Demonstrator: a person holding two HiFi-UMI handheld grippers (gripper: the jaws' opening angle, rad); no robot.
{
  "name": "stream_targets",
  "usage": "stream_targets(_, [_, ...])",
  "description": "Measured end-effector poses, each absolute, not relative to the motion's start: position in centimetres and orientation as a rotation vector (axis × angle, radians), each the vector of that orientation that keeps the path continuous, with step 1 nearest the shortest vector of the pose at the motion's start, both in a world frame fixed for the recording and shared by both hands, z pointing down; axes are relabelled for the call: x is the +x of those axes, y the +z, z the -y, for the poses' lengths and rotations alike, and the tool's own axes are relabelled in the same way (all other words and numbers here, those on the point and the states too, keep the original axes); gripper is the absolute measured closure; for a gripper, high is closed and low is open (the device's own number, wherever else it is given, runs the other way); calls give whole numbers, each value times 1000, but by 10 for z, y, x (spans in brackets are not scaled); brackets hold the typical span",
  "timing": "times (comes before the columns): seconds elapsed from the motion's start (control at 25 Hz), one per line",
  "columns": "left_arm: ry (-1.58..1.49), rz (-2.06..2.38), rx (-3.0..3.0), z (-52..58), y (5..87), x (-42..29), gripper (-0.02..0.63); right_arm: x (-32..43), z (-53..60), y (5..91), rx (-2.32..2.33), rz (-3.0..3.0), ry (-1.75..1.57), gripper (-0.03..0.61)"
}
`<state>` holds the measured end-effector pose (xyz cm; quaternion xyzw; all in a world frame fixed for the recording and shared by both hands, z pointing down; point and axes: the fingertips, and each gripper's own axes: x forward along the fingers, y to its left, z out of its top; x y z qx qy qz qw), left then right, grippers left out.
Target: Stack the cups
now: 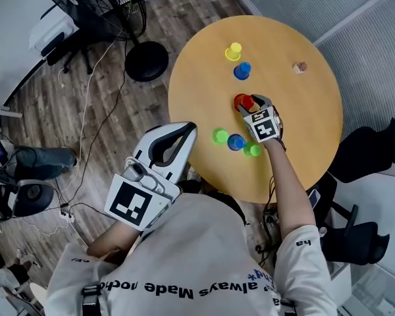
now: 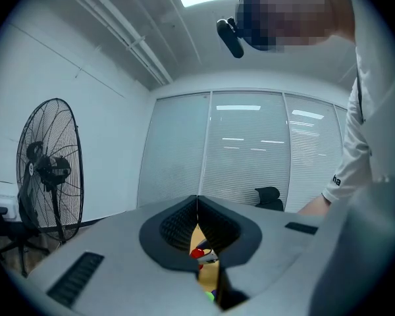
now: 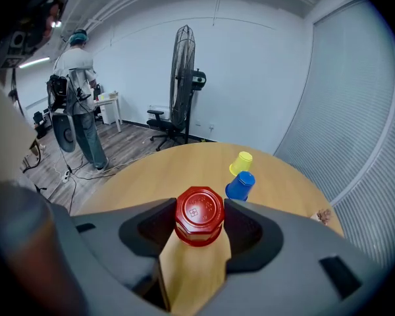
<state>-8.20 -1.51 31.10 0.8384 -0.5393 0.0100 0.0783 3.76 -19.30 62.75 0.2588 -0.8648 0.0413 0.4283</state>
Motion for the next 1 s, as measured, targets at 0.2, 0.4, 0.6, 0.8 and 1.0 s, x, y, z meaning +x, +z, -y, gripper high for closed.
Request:
stream_targets(0.2, [22,1595,2539,9,304,-75,589,38,170,617,605,2169,92,337])
stream_targets(0.4, [13,1575,2563,4,302,-65,589,44,149,613,575,2172,90,337])
stream_targets(0.6, [8,1559,2575,0,302,-60,589,48,128,613,539,2170,97,337])
stream_targets(0.8, [10,1553,2574,0,301,-55,589,50,110,612,497,2169,91,337])
stream_targets(1.0, [-4,1542,2593,0,298,-52,589,49,94,614,454,2164,90,337])
